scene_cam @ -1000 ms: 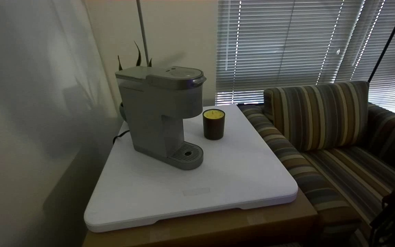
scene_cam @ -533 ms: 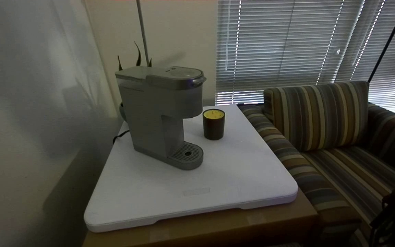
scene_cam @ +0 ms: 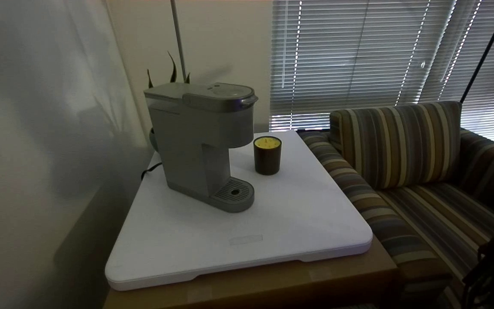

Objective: Open the coffee maker, close it, then open it again

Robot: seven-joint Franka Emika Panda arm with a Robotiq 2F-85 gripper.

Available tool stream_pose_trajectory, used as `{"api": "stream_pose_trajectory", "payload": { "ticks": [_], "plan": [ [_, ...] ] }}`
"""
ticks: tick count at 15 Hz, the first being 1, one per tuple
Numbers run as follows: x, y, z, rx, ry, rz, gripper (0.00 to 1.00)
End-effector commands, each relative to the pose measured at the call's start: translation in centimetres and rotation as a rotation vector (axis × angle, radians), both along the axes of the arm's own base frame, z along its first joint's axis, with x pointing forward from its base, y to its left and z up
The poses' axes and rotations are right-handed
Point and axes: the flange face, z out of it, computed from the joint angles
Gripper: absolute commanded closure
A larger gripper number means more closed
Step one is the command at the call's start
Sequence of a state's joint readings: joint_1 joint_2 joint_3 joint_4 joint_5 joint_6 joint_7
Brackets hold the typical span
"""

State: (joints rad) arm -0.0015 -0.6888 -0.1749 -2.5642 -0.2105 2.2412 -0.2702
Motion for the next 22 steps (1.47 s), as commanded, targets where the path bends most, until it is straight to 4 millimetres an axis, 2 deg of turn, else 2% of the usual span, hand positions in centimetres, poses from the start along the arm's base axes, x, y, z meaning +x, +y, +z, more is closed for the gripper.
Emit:
{"api": "stream_pose_trajectory", "payload": {
  "ticks": [1,5,9,10,11,16,22],
  "plan": [
    [3.5,1.1,-1.9,0.069,-0.056,0.019,0.00],
    [6.4,3.0,-3.6,0.146,-0.124,0.026,0.00],
    [8.3,4.9,-5.0,0.246,-0.188,0.034,0.00],
    [8.4,5.0,-5.1,0.260,-0.197,0.040,0.00],
    [7.3,5.3,-4.6,0.237,-0.177,0.025,0.00],
    [7.8,5.3,-5.1,0.253,-0.189,0.016,0.00],
    [10.3,7.5,-6.7,0.331,-0.297,-0.038,0.00]
  ]
}}
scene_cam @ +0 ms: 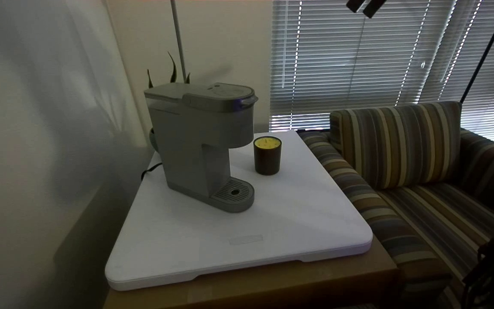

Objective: Open the coffee maker, close it, then open it again

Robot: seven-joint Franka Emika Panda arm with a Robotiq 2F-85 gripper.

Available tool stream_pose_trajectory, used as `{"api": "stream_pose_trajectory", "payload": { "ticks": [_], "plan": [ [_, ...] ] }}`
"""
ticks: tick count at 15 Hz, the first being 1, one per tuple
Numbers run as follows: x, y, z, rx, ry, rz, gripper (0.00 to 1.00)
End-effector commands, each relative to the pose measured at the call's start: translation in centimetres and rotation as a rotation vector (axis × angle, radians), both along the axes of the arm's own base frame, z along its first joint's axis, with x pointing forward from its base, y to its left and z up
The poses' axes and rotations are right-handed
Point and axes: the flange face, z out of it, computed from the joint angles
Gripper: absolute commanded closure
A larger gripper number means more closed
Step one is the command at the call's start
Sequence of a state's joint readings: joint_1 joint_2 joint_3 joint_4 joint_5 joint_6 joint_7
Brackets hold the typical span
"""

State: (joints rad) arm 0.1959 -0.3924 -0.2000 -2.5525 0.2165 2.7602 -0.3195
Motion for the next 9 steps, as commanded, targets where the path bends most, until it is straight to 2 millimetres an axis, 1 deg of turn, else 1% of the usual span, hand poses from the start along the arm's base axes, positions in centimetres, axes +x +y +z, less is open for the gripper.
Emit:
{"api": "stream_pose_trajectory", "payload": {
  "ticks": [1,5,7,9],
  "plan": [
    [2.3,1.9,-1.8,0.059,-0.070,-0.037,0.00],
    [3.9,4.9,-3.3,0.153,-0.102,-0.067,0.00],
    [4.2,5.9,-3.8,0.225,-0.093,-0.090,0.00],
    [4.3,6.4,-4.2,0.325,-0.084,-0.149,0.00]
  ]
}}
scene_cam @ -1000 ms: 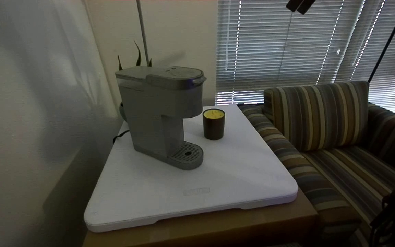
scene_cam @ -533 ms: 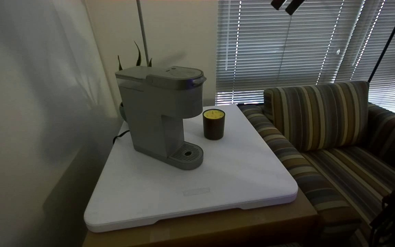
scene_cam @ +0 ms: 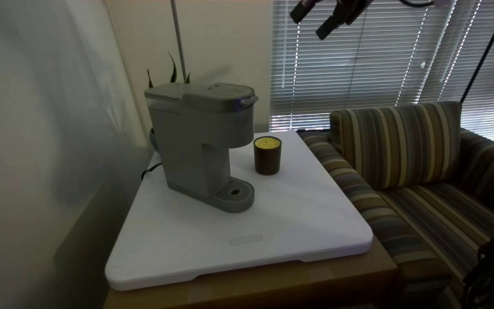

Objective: Open the coffee maker, close it, then open it again

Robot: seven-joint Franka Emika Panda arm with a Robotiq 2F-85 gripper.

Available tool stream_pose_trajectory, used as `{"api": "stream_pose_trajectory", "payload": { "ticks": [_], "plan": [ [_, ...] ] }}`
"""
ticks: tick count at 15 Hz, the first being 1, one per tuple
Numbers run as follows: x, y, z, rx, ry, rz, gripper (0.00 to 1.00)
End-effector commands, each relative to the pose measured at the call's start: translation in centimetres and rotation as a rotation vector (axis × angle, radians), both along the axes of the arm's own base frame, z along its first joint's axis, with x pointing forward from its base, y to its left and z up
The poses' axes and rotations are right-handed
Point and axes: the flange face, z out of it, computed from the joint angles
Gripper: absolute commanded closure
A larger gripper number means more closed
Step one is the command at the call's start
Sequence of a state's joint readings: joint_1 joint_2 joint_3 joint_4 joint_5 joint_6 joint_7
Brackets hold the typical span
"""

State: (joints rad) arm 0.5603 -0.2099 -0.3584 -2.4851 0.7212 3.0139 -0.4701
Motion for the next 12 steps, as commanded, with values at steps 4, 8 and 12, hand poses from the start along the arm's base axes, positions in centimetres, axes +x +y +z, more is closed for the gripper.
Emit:
{"api": "stream_pose_trajectory", "payload": {
  "ticks": [4,8,12],
  "plan": [
    [0.2,0.7,-0.3,0.162,0.012,-0.081,0.00],
    [0.5,0.9,-0.7,0.159,0.027,-0.092,0.00],
    [1.0,0.6,-4.3,0.260,0.150,-0.248,0.00]
  ]
}}
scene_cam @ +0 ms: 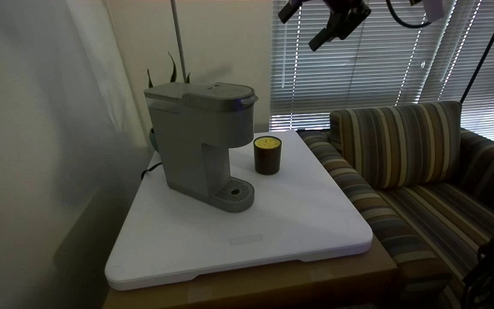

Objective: Open the coffee maker, close it, then open it again

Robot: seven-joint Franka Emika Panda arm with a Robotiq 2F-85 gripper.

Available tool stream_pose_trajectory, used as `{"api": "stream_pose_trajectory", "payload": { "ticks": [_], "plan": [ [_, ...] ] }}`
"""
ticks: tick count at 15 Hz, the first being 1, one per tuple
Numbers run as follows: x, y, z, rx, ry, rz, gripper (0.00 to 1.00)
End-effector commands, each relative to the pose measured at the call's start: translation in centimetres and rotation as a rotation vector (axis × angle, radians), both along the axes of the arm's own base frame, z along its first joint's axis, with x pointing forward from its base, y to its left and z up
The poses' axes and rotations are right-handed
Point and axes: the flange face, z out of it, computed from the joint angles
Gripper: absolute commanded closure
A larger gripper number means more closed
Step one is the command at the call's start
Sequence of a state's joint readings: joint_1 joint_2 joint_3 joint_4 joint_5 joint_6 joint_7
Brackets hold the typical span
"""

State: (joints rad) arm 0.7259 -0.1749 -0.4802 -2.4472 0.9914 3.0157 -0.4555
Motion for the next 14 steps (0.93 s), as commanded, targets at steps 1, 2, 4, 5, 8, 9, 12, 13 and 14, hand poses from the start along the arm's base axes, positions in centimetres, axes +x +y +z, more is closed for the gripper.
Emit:
{"api": "stream_pose_trajectory", "payload": {
  "ticks": [1,2,4,5,8,9,12,13,14],
  "plan": [
    [0.6,-0.4,-3.6,0.083,0.117,-0.137,0.00],
    [0.4,-0.4,-4.2,0.123,0.135,-0.178,0.00],
    [0.1,-0.3,-5.4,0.207,0.169,-0.258,0.00],
    [0.0,-0.3,-5.8,0.248,0.179,-0.302,0.00],
    [0.1,-0.4,-5.7,0.395,0.174,-0.427,0.00],
    [0.5,-0.4,-5.2,0.452,0.160,-0.448,0.00],
    [-0.2,0.0,-5.0,0.448,0.157,-0.444,0.00],
    [0.1,-0.1,-4.7,0.463,0.149,-0.448,0.00],
    [0.3,-0.1,-4.6,0.470,0.146,-0.448,0.00]
  ]
}}
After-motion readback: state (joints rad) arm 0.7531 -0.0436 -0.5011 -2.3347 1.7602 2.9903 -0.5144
